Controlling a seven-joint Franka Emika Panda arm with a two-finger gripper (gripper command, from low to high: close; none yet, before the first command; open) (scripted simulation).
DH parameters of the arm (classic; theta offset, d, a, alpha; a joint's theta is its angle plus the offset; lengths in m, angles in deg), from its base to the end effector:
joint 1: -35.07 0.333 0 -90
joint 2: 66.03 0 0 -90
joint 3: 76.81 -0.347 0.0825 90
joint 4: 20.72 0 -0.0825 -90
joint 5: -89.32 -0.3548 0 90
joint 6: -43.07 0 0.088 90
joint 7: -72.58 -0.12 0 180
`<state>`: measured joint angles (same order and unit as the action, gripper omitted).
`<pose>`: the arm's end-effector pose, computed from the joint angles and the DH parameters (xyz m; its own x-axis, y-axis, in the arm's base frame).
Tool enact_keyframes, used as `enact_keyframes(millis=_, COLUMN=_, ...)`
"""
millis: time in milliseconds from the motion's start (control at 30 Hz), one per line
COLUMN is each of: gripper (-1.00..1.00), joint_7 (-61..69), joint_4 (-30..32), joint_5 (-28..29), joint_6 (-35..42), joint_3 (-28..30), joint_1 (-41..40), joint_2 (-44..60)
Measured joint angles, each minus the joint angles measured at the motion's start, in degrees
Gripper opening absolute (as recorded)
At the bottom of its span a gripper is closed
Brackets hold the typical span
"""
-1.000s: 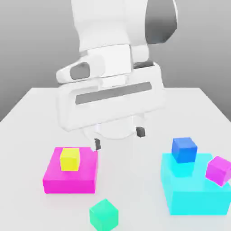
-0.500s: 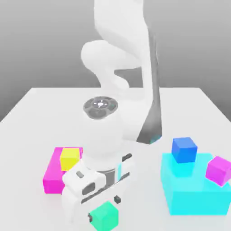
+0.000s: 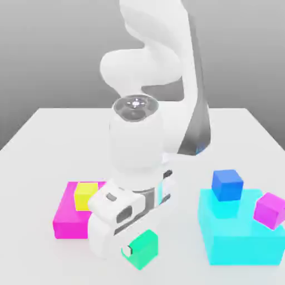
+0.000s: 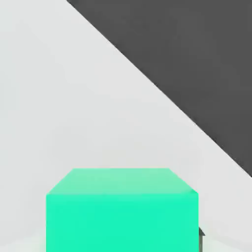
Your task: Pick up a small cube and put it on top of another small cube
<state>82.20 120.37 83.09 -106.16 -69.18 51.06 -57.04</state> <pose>0.4657 0.0664 0.2758 0.9755 0.2198 -0.0083 0.2194 -0.9750 -0.0355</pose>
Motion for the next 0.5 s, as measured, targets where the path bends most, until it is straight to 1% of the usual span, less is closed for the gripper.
enact_keyframes(millis=67, gripper=-1.00, joint_7=2.8, joint_4=-0.8, joint_5=1.0, joint_6=3.4, joint_3=-2.9, joint_1=3.1, joint_2=-2.6)
enact_keyframes(millis=167, gripper=-1.00, joint_7=7.7, joint_4=-2.4, joint_5=3.0, joint_6=9.2, joint_3=-7.0, joint_1=11.2, joint_2=-7.0)
enact_keyframes(millis=267, gripper=-1.00, joint_7=11.9, joint_4=-3.6, joint_5=5.2, joint_6=13.9, joint_3=-9.3, joint_1=18.6, joint_2=-10.9)
enact_keyframes(millis=367, gripper=-1.00, joint_7=12.9, joint_4=-2.5, joint_5=5.9, joint_6=9.4, joint_3=-8.2, joint_1=19.9, joint_2=-7.7)
enact_keyframes(millis=400, gripper=1.00, joint_7=12.9, joint_4=-1.9, joint_5=6.0, joint_6=7.3, joint_3=-8.0, joint_1=19.4, joint_2=-6.2)
enact_keyframes(millis=500, gripper=1.00, joint_7=12.9, joint_4=-1.9, joint_5=6.0, joint_6=7.3, joint_3=-8.0, joint_1=19.3, joint_2=-6.2)
